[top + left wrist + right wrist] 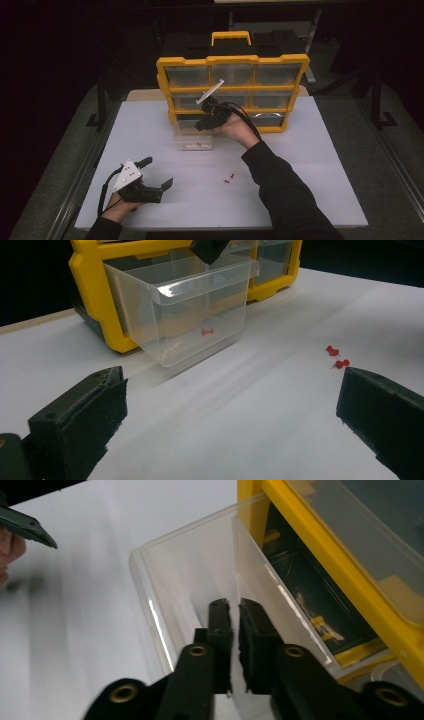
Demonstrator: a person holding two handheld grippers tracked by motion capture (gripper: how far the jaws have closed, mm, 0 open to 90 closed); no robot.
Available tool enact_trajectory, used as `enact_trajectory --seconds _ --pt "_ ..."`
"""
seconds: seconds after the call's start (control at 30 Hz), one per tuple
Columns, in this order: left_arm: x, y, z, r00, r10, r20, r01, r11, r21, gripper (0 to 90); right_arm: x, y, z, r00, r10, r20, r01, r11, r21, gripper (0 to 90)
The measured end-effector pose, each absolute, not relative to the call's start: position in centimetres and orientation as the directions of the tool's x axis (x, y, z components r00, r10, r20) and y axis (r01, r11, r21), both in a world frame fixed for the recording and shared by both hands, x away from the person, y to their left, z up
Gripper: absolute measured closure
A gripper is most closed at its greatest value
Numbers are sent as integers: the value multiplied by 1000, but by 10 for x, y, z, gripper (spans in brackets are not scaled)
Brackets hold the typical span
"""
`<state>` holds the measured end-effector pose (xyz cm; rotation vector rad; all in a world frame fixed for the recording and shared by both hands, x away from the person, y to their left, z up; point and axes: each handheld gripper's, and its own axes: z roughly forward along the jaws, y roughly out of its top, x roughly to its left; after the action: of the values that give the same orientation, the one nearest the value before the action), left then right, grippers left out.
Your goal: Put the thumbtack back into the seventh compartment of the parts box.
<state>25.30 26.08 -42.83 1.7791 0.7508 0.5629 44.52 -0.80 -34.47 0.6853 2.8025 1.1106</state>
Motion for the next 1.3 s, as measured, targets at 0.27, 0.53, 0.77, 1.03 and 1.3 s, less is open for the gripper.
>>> enact_trajectory --seconds 0.27,0.53,0.77,1.03,1.3 --pt "253 261 -428 687 726 10 221 -223 949 0 440 -19 -337 -897 425 125 392 629 671 894" --pt "253 261 -428 688 726 12 220 -224 949 0 432 -35 -333 -900 423 110 377 624 685 894" --pt "253 261 -429 687 726 13 220 -226 949 0 428 -49 -334 -895 435 102 377 612 695 894" --pt "253 261 -428 688 726 16 222 -231 947 0 421 -62 -338 -887 448 112 392 604 694 894" --pt "253 261 -429 687 726 13 223 -228 948 0 411 -75 -343 -884 454 112 396 601 694 888"
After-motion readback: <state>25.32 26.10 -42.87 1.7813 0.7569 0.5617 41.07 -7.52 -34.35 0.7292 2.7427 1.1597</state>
